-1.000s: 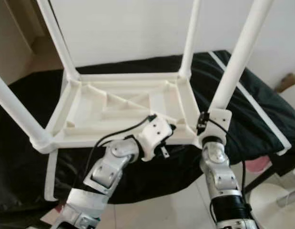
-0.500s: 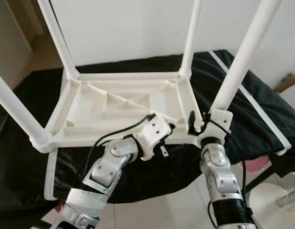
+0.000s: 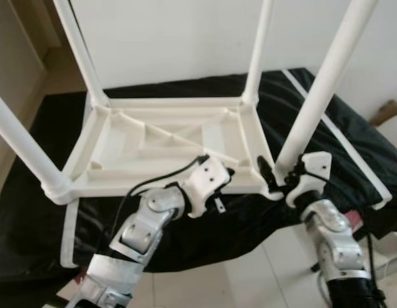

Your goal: Building children table

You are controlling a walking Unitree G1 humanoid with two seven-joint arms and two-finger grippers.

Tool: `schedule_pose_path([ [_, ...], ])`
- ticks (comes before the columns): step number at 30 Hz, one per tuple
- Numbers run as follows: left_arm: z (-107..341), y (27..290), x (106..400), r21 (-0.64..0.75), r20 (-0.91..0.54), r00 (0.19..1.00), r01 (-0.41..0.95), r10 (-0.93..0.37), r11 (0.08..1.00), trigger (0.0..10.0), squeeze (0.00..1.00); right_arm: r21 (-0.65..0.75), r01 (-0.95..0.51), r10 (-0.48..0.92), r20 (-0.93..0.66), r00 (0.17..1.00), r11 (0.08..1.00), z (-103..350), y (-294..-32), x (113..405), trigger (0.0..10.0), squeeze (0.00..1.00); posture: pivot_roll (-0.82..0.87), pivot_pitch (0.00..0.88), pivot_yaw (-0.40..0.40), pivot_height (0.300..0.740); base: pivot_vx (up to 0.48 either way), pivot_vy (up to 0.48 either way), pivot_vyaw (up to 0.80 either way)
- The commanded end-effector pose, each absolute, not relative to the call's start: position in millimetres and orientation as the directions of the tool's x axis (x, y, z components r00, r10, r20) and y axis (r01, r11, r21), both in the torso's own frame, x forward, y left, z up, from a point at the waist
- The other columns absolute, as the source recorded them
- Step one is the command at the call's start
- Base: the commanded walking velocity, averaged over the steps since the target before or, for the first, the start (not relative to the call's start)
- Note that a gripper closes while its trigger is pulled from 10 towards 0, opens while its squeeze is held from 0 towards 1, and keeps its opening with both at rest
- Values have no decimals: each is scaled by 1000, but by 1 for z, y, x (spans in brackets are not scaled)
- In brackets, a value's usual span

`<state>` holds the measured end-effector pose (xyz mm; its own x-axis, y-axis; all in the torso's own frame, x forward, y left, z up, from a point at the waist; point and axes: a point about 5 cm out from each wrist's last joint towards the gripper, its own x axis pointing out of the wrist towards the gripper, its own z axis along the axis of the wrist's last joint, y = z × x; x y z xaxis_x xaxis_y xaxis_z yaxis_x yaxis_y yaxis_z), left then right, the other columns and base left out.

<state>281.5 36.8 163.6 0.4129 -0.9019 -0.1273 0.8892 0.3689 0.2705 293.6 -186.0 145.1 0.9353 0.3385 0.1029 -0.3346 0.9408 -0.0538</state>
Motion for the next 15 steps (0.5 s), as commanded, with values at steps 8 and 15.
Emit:
schedule_pose_path([
  [8,164,37,282,289,-141,420,884,-897,368,10000,0,-157,-506,514,11,858,848,147,-188,316,10000,0,29,0,0,740,0,0,0],
  [15,165,38,281,293,-137,430,878,-892,378,10000,0,-189,-573,572,-63,818,798,134,-177,324,1882,0,46,0,-20,740,0,0,0],
])
